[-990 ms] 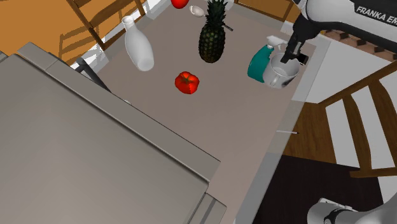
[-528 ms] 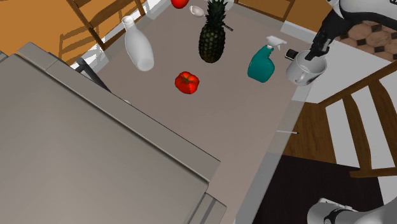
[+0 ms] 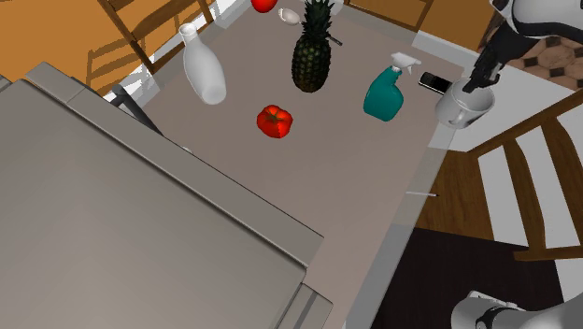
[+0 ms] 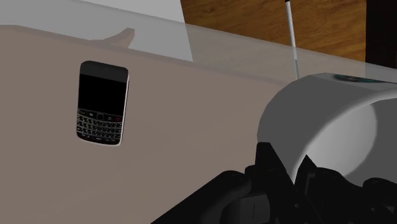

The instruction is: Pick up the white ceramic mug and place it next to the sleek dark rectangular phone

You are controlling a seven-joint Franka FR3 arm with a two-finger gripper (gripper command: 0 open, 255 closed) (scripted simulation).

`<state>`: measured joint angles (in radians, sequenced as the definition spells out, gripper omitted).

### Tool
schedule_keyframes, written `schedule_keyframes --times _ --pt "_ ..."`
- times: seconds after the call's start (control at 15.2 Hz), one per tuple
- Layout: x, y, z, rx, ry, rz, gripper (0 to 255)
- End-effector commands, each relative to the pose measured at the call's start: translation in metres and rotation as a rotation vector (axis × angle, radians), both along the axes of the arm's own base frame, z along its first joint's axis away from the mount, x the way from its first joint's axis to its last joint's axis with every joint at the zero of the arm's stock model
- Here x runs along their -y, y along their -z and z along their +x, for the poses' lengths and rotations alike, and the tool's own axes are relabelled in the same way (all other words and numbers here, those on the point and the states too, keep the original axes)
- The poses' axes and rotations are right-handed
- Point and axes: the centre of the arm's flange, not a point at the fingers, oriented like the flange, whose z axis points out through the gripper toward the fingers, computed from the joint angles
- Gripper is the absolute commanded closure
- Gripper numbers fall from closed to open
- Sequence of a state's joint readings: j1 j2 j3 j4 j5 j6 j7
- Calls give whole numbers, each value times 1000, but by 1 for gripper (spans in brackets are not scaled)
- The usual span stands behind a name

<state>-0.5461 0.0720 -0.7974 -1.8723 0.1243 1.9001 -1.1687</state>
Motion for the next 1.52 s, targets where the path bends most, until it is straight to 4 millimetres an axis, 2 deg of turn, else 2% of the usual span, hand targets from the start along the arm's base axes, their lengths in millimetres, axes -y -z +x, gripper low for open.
schedule_keyframes --times 0.0,1.32,1.45 --pt "1 11 0 0 0 0 255" --pt "1 116 0 0 0 0 255" --pt "1 120 0 0 0 0 255"
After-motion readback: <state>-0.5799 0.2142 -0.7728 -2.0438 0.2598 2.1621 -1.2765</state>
